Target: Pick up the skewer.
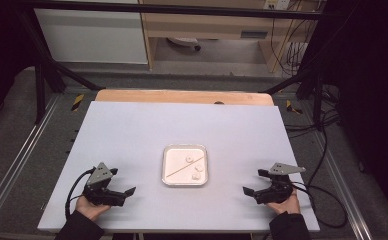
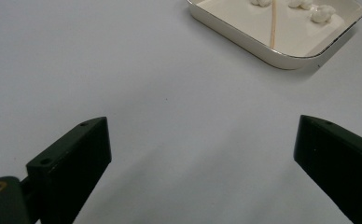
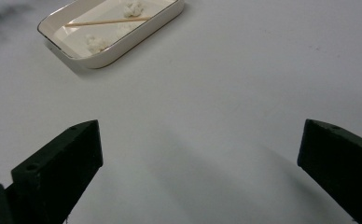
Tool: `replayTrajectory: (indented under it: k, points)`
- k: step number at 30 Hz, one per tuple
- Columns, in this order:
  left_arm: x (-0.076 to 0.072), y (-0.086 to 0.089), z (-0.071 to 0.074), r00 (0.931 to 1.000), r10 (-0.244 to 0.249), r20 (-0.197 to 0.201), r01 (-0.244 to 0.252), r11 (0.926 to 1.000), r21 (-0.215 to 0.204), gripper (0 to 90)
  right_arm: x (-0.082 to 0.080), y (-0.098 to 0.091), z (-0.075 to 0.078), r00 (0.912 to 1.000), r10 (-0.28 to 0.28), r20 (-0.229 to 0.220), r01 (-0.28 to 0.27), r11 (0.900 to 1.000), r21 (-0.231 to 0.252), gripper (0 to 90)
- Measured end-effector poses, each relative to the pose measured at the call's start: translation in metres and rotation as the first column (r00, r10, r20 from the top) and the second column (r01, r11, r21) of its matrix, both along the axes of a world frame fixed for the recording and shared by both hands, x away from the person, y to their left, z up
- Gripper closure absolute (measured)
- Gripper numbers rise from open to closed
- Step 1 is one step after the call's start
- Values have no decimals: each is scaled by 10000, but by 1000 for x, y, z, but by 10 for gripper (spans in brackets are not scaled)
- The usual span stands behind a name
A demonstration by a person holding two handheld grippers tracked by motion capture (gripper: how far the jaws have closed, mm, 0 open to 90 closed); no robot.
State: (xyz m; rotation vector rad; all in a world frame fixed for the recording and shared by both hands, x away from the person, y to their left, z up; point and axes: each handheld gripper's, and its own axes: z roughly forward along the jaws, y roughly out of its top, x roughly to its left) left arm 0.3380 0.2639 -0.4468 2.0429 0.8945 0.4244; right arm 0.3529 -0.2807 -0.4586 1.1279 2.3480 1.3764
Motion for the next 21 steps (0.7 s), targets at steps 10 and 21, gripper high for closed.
replayTrajectory:
  k: [10, 21]
  points:
    - [0, -2, 2, 10000, -58, -28, 58, 10000, -37, 40, 1, 0, 0, 10000, -2, 29, 2, 10000, -19, 7]
    - [3, -4, 9, 9999, -113, 62, 113, 9999, 9, 41, 0, 0, 1, 9999, 32, 127, -32, 10000, 52, 6]
